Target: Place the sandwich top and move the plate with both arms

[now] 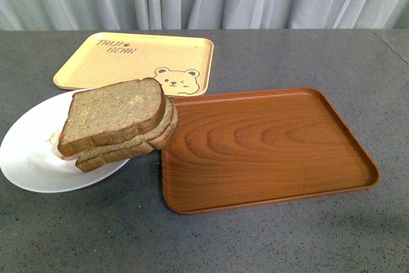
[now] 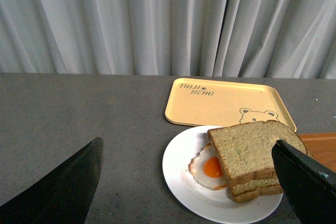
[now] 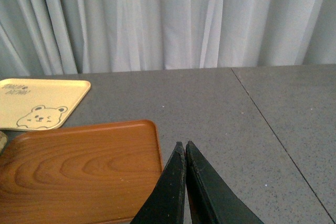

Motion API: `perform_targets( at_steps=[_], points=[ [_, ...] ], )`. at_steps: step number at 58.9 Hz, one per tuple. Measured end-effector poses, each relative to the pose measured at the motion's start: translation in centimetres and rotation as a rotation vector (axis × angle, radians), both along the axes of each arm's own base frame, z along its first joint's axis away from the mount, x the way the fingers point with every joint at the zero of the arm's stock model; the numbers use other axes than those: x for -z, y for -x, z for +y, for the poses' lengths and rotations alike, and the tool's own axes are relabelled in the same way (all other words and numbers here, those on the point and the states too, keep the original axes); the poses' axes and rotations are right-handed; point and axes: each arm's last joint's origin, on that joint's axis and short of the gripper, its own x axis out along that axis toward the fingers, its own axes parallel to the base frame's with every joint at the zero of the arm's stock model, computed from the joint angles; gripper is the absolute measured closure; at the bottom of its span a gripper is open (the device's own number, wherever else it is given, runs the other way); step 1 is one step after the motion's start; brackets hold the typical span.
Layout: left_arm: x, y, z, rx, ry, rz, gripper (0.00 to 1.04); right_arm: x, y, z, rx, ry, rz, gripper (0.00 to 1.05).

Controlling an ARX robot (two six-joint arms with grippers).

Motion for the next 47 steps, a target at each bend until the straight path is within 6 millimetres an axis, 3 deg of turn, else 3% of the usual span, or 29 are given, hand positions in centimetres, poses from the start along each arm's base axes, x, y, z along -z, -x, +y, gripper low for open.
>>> perform_targets(
  at_steps=[18, 22, 32, 35, 38, 45, 47],
  points=[
    [0.0, 0.0, 0.0, 0.001, 0.0, 0.0, 0.09, -0.2, 0.4, 0.0, 0.0, 0.0, -0.029, 1.03],
    [0.0, 0.0, 0.0, 0.0, 0.0, 0.0, 0.09, -0.2, 0.4, 0.0, 0.0, 0.002, -0.029, 0.85],
    [0.0, 0.0, 0.0, 0.009, 0.002, 0.004, 0.09, -0.2, 0.4, 0.0, 0.0, 0.001, -0.029, 0.57],
    [0.0, -0.1, 0.0, 0.164, 0.082, 0.218, 0.09, -0.2, 0.4, 0.0, 0.002, 0.002, -0.029, 0.46],
    [-0.3, -1.5, -0.1, 0.331, 0.282, 0.495, 0.09, -0.2, 0.4, 0.0, -0.002, 0.002, -0.029, 0.34],
    [0.3, -5.1, 0.0, 0.383, 0.459, 0.615, 0.09, -0.2, 0.4, 0.0, 0.002, 0.002, -0.03, 0.1],
    [0.6, -5.9, 0.2, 0.365, 0.486, 0.628, 0.09, -0.2, 0.4, 0.0, 0.001, 0.001, -0.03, 0.08]
  ],
)
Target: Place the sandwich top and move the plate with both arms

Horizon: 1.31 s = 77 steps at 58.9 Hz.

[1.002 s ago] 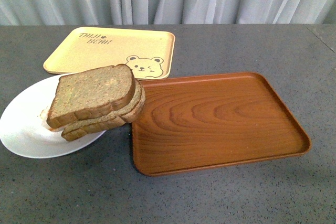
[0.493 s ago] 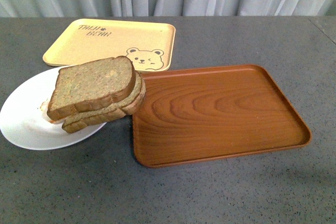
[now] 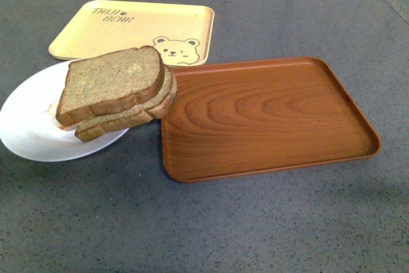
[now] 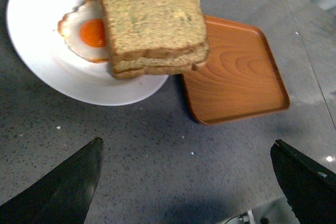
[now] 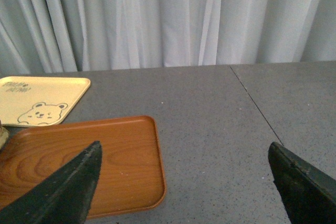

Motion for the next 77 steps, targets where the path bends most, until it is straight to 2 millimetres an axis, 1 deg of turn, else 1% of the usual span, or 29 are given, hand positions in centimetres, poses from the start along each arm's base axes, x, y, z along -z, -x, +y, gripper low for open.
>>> perform_targets(
  at_steps=[2, 5, 11, 14, 19, 29, 34, 43, 49, 57, 72, 77],
  points=[
    [0.7, -1.2, 0.1, -0.021, 0.037, 0.03, 0.09, 0.0, 0.0, 0.0, 0.0, 0.0, 0.0, 0.09],
    [1.7, -2.7, 0.4, -0.051, 0.076, 0.06, 0.09, 0.0, 0.0, 0.0, 0.0, 0.0, 0.0, 0.09],
    [3.1, -4.6, 1.1, -0.1, 0.103, 0.09, 0.09, 0.0, 0.0, 0.0, -0.002, 0.0, 0.0, 0.09],
    [4.7, -5.9, 1.8, -0.14, 0.125, 0.14, 0.09, 0.0, 0.0, 0.0, -0.001, 0.0, 0.0, 0.09],
    [6.2, -6.8, 2.1, -0.163, 0.146, 0.188, 0.09, 0.0, 0.0, 0.0, -0.001, 0.0, 0.0, 0.09],
    [8.3, -8.0, 2.4, -0.196, 0.193, 0.232, 0.09, 0.0, 0.0, 0.0, -0.001, 0.0, 0.0, 0.09],
    [9.4, -8.9, 2.1, -0.214, 0.219, 0.255, 0.09, 0.0, 0.0, 0.0, -0.001, 0.0, 0.0, 0.09],
    [10.8, -9.5, 1.3, -0.218, 0.257, 0.293, 0.09, 0.0, 0.0, 0.0, -0.001, 0.0, 0.0, 0.09],
    [11.5, -10.2, 1.2, -0.239, 0.299, 0.309, 0.09, 0.0, 0.0, 0.0, -0.001, 0.0, 0.0, 0.09],
    [11.8, -11.2, 1.5, -0.289, 0.375, 0.299, 0.09, 0.0, 0.0, 0.0, -0.001, 0.0, 0.0, 0.09],
    [12.0, -11.9, 2.1, -0.347, 0.46, 0.319, 0.09, 0.0, 0.0, 0.0, -0.001, 0.0, 0.0, 0.09],
    [12.2, -12.4, 2.4, -0.37, 0.504, 0.331, 0.09, 0.0, 0.0, 0.0, -0.001, 0.0, 0.0, 0.09]
  ],
)
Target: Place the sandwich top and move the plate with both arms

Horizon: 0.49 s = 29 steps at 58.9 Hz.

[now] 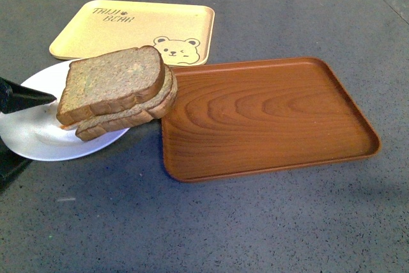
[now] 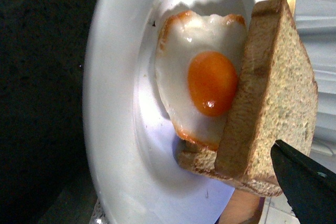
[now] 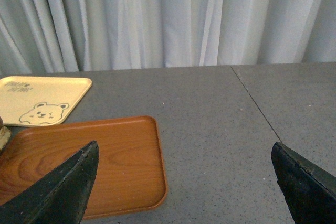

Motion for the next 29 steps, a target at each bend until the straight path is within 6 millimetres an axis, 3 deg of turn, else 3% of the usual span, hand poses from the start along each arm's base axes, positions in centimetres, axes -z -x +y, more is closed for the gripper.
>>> perform_targets(
  at_steps=[20, 29],
  points=[
    [0.6, -1.0, 0.3, -0.042, 0.084, 0.033, 0.1, 0.0, 0.0, 0.0, 0.0, 0.0, 0.0, 0.09],
    [1.0, -0.9, 0.2, -0.059, 0.087, 0.052, 0.35, 0.0, 0.0, 0.0, 0.0, 0.0, 0.0, 0.09]
  ],
)
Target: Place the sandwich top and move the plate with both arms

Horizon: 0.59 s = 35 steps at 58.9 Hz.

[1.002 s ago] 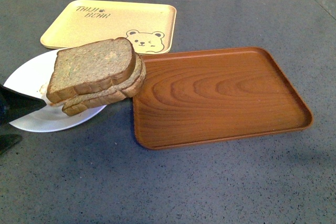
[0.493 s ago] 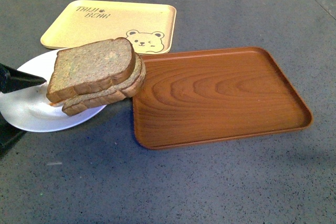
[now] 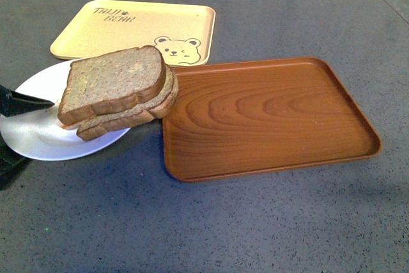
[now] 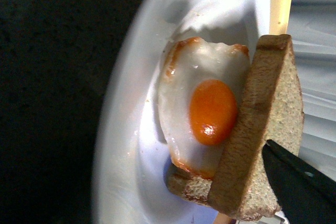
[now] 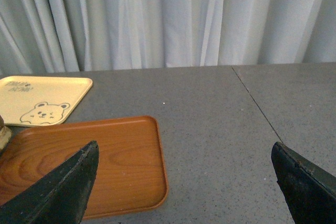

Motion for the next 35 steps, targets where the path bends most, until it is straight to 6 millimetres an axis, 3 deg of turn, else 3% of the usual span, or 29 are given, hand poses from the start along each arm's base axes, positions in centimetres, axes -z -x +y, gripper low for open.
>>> perform_targets(
  at_steps=[24, 35],
  points=[
    [0.12, 0.38, -0.3, -0.029, 0.003, -0.007, 0.98, 0.0, 0.0, 0.0, -0.001, 0.0, 0.0, 0.09],
    [-0.08, 0.85, -0.48, -0.027, 0.01, -0.012, 1.02, 0.0, 0.0, 0.0, 0.0, 0.0, 0.0, 0.09]
  ],
)
